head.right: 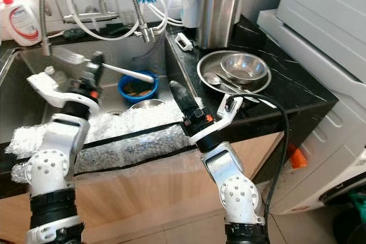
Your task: Kitchen organization
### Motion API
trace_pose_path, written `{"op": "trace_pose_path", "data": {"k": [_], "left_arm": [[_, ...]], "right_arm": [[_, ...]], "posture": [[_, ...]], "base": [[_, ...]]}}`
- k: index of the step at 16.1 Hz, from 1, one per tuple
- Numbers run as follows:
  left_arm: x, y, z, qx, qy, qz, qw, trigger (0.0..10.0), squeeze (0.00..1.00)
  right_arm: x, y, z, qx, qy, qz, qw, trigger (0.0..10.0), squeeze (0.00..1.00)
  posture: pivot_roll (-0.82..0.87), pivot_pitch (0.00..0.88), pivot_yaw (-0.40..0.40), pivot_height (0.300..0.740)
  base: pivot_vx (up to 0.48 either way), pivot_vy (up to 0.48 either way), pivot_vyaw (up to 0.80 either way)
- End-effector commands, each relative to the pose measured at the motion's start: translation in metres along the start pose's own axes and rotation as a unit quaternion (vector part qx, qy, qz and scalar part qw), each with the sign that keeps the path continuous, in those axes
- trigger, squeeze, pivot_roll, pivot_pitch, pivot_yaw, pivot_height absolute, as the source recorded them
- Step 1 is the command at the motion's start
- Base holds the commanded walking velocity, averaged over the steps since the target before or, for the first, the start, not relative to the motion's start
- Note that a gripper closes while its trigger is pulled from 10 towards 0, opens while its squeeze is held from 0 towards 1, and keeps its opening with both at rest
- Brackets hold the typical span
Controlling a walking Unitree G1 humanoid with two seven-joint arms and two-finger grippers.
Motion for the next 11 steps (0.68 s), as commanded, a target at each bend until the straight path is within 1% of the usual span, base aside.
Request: {"op": "trace_pose_path", "data": {"k": [1,2,3,4,5,6,7,8,9,10,11], "left_arm": [[0.002,0.013,-0.004,0.038,0.007,0.008,0.999,0.0,0.00],[0.002,0.021,-0.005,0.062,0.014,0.004,0.998,0.0,0.00],[0.002,0.039,-0.007,0.111,0.033,-0.024,0.993,0.0,0.00],[0.002,0.053,-0.008,0.145,0.053,-0.078,0.985,0.0,0.00],[0.002,0.059,-0.008,0.155,0.061,-0.104,0.981,0.0,0.00],[0.010,0.068,-0.012,0.149,0.060,-0.261,0.952,10.0,0.00],[0.012,0.069,-0.012,0.147,0.060,-0.303,0.940,10.0,0.00],[0.010,0.070,-0.012,0.138,0.060,-0.357,0.922,10.0,0.00],[0.002,0.067,-0.010,0.126,0.069,-0.417,0.898,10.0,0.00],[-0.002,0.065,-0.009,0.117,0.071,-0.449,0.883,10.0,0.00],[-0.009,0.054,-0.008,0.089,0.074,-0.521,0.846,10.0,0.00]], "right_arm": [[0.005,-0.015,0.006,0.000,-0.023,-0.022,1.000,10.0,0.00],[0.006,-0.013,0.006,0.002,-0.029,-0.010,1.000,10.0,0.00],[0.010,-0.010,0.007,0.002,-0.046,0.024,0.999,10.0,0.00],[0.014,-0.005,0.007,0.004,-0.072,0.062,0.995,10.0,0.00],[0.017,-0.004,0.007,0.005,-0.086,0.079,0.993,10.0,0.00],[0.024,0.007,0.006,0.004,-0.137,0.201,0.970,10.0,0.00],[0.024,0.012,0.006,0.010,-0.154,0.246,0.957,10.0,0.00],[0.019,0.021,0.004,0.032,-0.156,0.274,0.948,10.0,0.00],[0.010,0.031,0.000,0.051,-0.149,0.327,0.932,10.0,0.00],[0.006,0.034,-0.002,0.057,-0.147,0.344,0.926,10.0,0.00],[-0.002,0.035,-0.006,0.055,-0.130,0.400,0.906,10.0,0.00]], "posture": [[-0.08,0.000,0.018,0.740],[-0.08,0.000,0.018,0.740],[-0.08,0.000,0.019,0.740],[-0.09,0.000,0.019,0.740],[-0.09,0.000,0.019,0.740],[-0.09,0.000,0.019,0.740],[-0.09,0.000,0.019,0.740],[-0.09,0.000,0.023,0.740],[-0.09,0.000,0.023,0.740],[-0.09,0.000,0.025,0.740],[-0.09,0.000,0.026,0.740]], "base": [[0.000,0.000,0.00],[0.000,0.000,0.00],[0.000,0.000,0.00],[0.000,0.000,0.00],[0.000,0.000,0.00],[0.000,0.000,0.00],[0.000,0.000,0.00],[0.000,0.000,0.00],[0.000,0.000,0.00],[0.000,0.000,0.00],[0.000,0.000,0.00]]}}
Point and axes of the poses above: a point about 5 cm out from each wrist's last joint towards the gripper, its own z axis pointing back from the gripper into the wrist, its own y axis along the axis of the wrist's last joint, x = y × z, the point moved 2 cm from there along -z, pointing out of the wrist towards the gripper, and after that the axes turned 1 degree about z, right-handed, at the moved point
